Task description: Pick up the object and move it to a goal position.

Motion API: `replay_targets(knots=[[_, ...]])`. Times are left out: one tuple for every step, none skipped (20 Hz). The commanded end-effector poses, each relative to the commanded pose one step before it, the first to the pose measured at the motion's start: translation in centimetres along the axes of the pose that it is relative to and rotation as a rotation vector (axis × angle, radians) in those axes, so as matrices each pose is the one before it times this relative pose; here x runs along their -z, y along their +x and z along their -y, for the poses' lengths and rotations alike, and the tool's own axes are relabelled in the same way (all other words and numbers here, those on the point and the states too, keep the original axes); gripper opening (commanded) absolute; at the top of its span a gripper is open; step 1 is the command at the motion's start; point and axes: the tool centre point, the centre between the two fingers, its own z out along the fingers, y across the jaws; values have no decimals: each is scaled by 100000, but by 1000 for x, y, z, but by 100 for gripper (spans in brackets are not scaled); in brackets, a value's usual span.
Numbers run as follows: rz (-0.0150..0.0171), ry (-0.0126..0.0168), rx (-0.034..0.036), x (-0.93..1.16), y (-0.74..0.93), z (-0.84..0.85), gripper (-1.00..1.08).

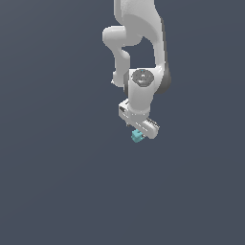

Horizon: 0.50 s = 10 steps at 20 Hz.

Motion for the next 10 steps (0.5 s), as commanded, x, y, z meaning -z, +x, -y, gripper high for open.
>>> replay_targets(knots=[[-251, -121, -5750, -425, -652, 58, 100], [-94, -45, -2130, -157, -246, 4, 100], [-92, -40, -2015, -148, -232, -3, 100], [-89, -36, -1901, -138, -218, -10, 100], [-85, -32, -1785, -129, -205, -14, 100], [-81, -28, -1671, -120, -190, -18, 100], [-77, -25, -1556, -111, -177, -21, 100], [-72, -21, -1440, -102, -163, -23, 100], [-67, -19, -1326, -93, -149, -24, 100], [-62, -16, -1210, -84, -136, -25, 100]])
